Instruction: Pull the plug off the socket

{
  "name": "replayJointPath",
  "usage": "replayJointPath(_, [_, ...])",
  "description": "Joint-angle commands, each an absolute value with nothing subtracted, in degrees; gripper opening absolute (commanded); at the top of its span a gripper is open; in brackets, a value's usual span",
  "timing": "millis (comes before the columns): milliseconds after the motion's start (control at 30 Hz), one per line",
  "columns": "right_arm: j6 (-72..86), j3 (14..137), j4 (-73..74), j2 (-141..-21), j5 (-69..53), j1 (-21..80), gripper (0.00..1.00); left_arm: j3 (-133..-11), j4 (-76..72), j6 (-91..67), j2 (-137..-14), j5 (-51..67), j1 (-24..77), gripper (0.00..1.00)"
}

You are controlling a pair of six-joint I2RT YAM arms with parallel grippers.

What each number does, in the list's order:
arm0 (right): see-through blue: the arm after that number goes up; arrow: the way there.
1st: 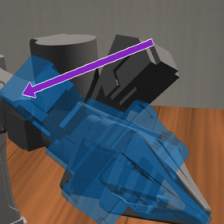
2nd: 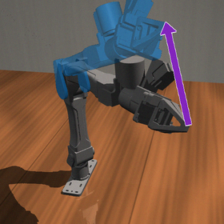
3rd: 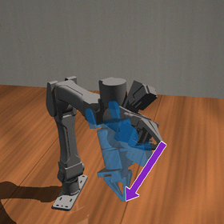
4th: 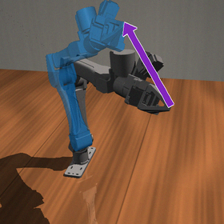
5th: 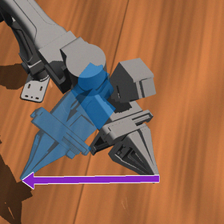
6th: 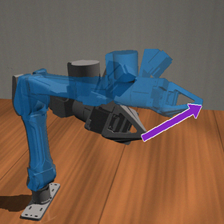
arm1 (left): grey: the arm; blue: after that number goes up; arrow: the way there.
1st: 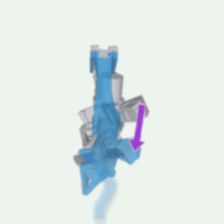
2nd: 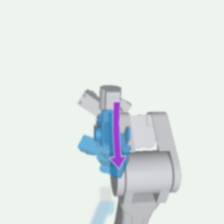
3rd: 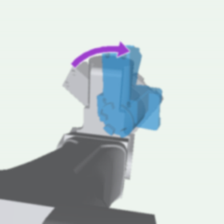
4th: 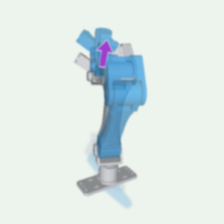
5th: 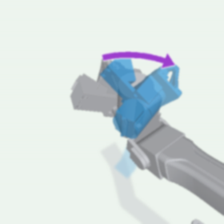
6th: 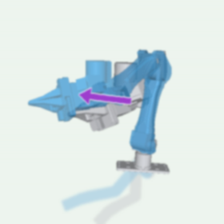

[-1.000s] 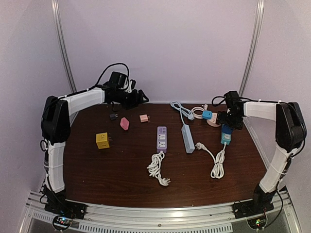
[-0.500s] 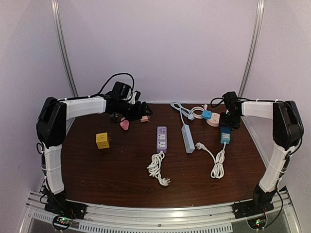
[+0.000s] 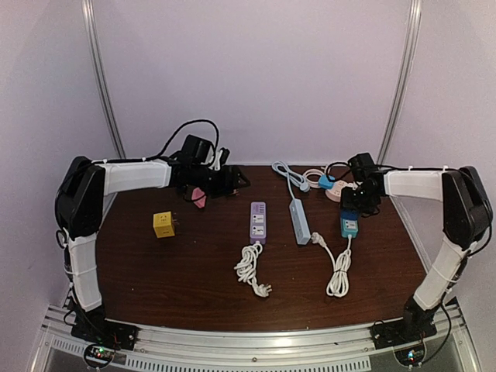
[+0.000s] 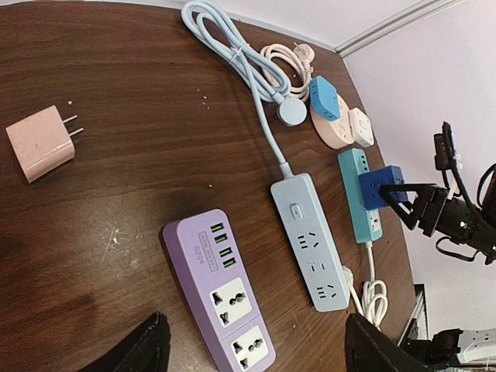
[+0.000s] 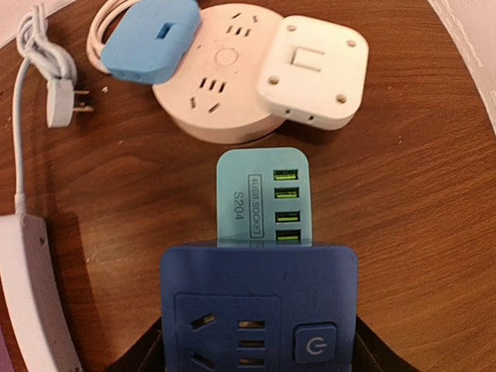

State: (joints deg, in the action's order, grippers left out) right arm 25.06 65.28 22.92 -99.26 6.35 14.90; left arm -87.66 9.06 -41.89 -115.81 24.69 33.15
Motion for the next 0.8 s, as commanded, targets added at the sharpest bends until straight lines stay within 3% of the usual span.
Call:
replayJointPath(0, [26.9, 61.9, 24.8, -95.3, 1.5, 18.5, 0.27, -87.9, 4.6, -42.9, -113.9, 25.7, 34.4, 0.79])
replayJointPath(267, [25.0, 58.3, 21.0, -91.5, -4.4, 26.8, 0.27, -89.3, 2.9, -44.4, -115.9, 27.4, 36.1, 0.79])
replayJointPath(567, [21.4, 61.8, 18.8, -95.9, -5.8, 35.5, 0.27, -89.6, -2.8, -49.8, -119.6, 30.3, 38.4, 0.78])
replayJointPath(767, [20.3, 62.5, 18.9, -97.3, -4.0, 37.2, 0.29, -90.8, -5.1, -53.0, -122.7, 31.9, 39.8, 0.67])
